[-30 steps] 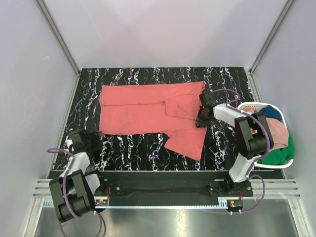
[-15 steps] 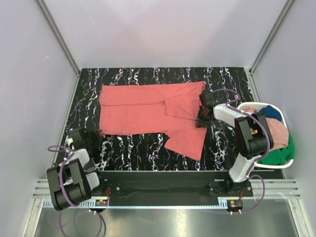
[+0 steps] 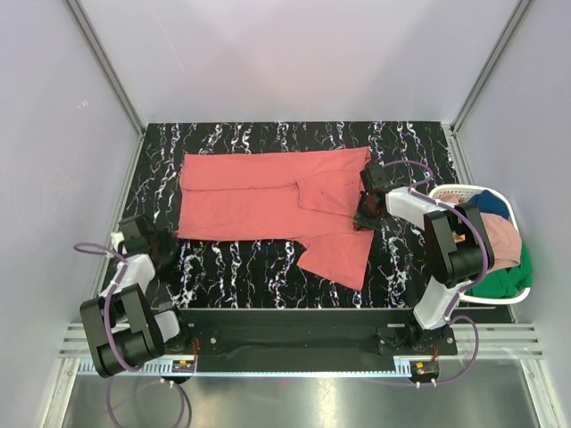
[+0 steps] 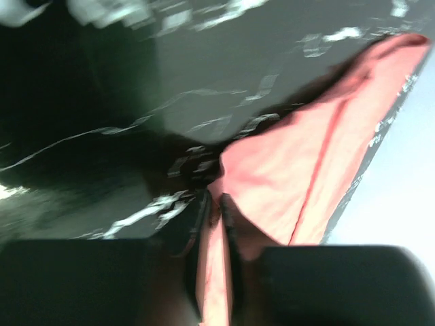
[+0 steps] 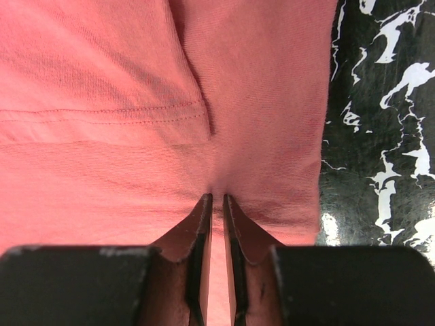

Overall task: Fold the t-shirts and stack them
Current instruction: Fold the tshirt

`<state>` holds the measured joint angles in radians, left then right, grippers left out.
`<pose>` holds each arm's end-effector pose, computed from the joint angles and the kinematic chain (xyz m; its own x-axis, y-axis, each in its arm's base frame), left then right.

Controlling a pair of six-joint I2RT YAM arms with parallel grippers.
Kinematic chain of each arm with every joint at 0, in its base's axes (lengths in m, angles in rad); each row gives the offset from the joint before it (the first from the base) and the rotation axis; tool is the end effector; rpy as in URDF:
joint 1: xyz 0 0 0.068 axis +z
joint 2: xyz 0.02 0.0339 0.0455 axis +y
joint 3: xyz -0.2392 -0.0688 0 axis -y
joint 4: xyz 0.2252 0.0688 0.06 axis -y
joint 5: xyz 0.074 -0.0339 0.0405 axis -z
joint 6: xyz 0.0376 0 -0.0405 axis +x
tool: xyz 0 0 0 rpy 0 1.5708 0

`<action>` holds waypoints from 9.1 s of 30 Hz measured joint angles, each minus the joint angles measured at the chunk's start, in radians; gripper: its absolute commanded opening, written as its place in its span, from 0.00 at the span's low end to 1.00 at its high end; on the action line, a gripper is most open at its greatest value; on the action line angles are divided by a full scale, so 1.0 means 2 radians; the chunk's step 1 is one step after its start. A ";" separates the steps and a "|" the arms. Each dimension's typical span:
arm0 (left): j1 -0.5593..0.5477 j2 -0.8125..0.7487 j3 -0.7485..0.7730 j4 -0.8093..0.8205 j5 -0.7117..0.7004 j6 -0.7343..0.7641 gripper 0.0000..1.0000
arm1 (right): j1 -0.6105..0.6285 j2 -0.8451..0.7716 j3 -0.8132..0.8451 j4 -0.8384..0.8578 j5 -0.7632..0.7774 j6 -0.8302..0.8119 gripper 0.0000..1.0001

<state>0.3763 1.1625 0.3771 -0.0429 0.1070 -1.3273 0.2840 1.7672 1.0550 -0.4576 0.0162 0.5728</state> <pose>0.1893 0.0705 0.1342 0.1242 -0.9885 -0.0866 -0.7369 -0.0334 -0.6752 0.3073 0.0891 0.1436 -0.8913 0.3044 -0.3361 0.2487 0.9479 0.1990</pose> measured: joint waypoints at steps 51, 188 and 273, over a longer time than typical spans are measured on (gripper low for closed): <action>-0.001 -0.059 0.038 -0.126 0.033 0.220 0.62 | 0.132 -0.225 -0.152 -0.164 0.027 0.278 0.51; -0.077 0.211 0.336 -0.181 -0.052 0.348 0.00 | 0.065 -0.121 0.169 -0.135 0.259 0.062 0.00; -0.153 0.278 0.349 -0.195 -0.142 0.398 0.38 | 0.044 0.107 0.210 -0.042 0.000 0.165 0.45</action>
<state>0.0708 1.7184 1.0752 -0.4328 -0.1764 -0.5316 0.3729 1.9808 1.4750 -0.5415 0.0154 0.9020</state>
